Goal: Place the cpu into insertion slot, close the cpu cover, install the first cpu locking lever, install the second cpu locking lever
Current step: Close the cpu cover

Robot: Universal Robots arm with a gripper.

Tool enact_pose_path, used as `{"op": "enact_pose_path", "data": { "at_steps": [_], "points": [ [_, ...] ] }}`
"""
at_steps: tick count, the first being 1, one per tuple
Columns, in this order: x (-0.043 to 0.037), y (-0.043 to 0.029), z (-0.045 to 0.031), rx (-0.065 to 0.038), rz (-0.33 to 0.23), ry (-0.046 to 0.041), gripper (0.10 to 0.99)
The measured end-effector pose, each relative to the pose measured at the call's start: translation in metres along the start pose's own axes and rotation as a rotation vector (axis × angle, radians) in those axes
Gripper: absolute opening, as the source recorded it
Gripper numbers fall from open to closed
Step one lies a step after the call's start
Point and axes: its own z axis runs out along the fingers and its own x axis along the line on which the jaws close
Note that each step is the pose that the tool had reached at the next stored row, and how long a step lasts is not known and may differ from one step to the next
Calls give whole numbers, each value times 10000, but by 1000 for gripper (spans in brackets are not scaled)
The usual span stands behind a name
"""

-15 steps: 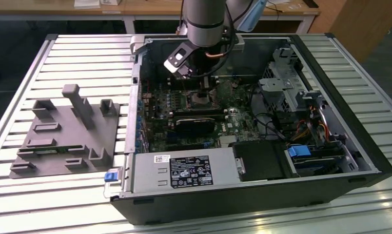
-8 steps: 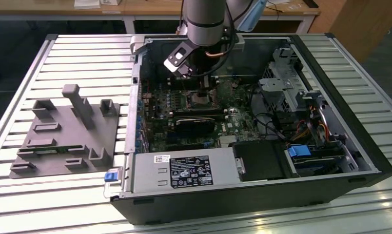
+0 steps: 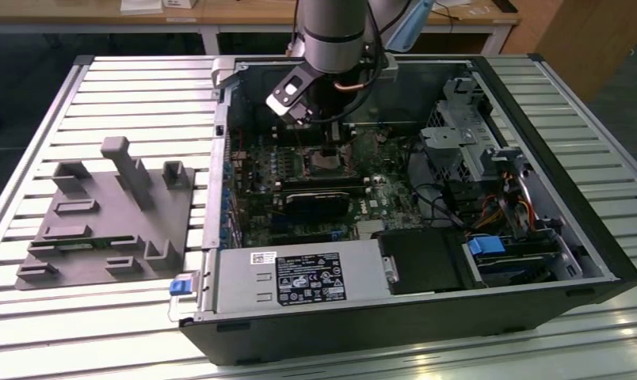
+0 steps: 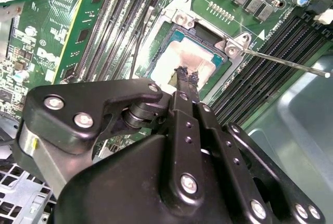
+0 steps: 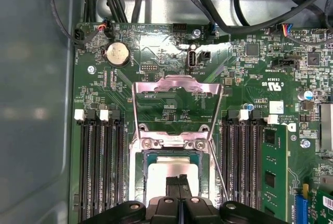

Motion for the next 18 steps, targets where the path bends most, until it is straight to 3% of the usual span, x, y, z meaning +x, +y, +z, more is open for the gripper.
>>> {"op": "enact_pose_path", "data": {
  "at_steps": [18],
  "points": [
    [-1, 2, -41, 1, 0, -2, 106]
  ]
}}
